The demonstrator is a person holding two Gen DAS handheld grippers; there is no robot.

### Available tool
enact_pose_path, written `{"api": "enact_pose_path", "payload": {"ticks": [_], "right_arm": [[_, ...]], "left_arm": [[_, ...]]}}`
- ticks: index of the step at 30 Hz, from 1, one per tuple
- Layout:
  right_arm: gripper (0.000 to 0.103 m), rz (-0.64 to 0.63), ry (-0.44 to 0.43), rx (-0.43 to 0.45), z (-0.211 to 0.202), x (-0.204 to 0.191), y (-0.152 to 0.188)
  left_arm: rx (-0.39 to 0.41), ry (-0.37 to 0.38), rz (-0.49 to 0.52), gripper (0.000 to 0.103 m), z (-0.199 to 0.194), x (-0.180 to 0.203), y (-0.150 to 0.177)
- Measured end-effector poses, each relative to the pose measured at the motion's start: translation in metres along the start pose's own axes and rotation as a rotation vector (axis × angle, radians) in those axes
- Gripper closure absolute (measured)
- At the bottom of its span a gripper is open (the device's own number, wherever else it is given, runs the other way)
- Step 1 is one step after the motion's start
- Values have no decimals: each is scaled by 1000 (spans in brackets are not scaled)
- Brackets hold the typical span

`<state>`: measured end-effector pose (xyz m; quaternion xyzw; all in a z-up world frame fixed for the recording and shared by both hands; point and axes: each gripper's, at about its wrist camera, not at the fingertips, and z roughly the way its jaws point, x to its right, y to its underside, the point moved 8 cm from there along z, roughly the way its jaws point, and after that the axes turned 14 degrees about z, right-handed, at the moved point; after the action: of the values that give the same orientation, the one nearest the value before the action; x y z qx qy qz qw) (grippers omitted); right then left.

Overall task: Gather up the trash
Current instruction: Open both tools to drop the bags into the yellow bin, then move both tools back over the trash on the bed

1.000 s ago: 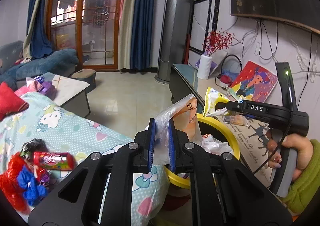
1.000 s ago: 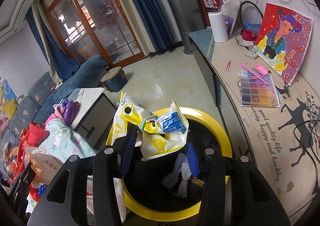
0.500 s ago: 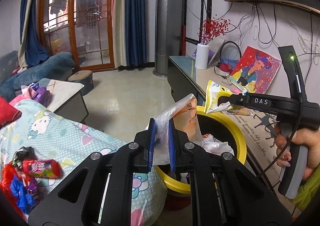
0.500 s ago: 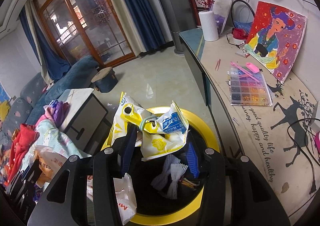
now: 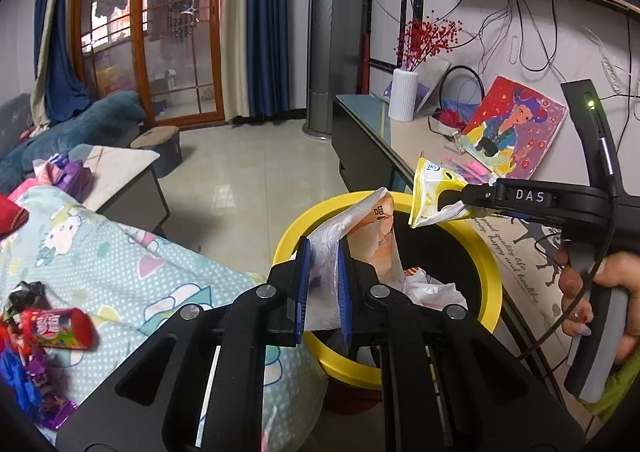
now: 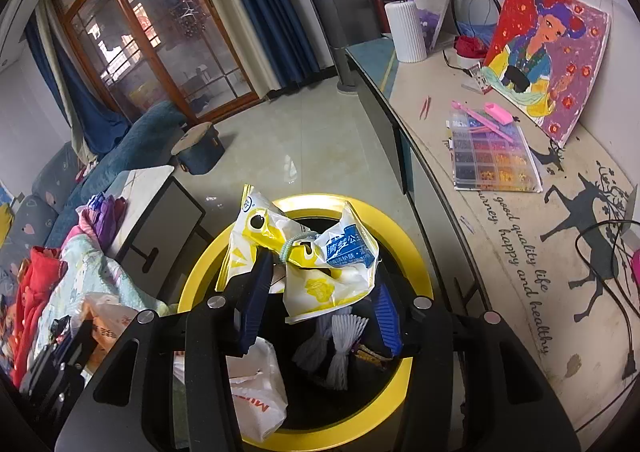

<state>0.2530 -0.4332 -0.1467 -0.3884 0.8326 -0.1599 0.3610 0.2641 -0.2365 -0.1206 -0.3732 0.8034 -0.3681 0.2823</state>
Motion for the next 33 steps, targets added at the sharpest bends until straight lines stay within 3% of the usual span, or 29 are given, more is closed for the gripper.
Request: {"api": "enact_pose_path", "payload": {"ticks": [6,9,12,23,33], "right_arm": [[48,13,-7,-8,3,2,1],[46,15,-1,-14,5,2,2],[44,23,-2,-14,6,3,2],[40,15,-6,0,1,-1,0],[38,-19,-21,22,-8,-14,1]], "left_arm": [[-8,17,-36,90,6,-2,4],[-12,25,-61,63,6,-6,6],[-7,32,-86,56,4,-9,6],[19,18,-152,11,-15,-24,7],[52,-25,-189,11,-40,-41,8]]}}
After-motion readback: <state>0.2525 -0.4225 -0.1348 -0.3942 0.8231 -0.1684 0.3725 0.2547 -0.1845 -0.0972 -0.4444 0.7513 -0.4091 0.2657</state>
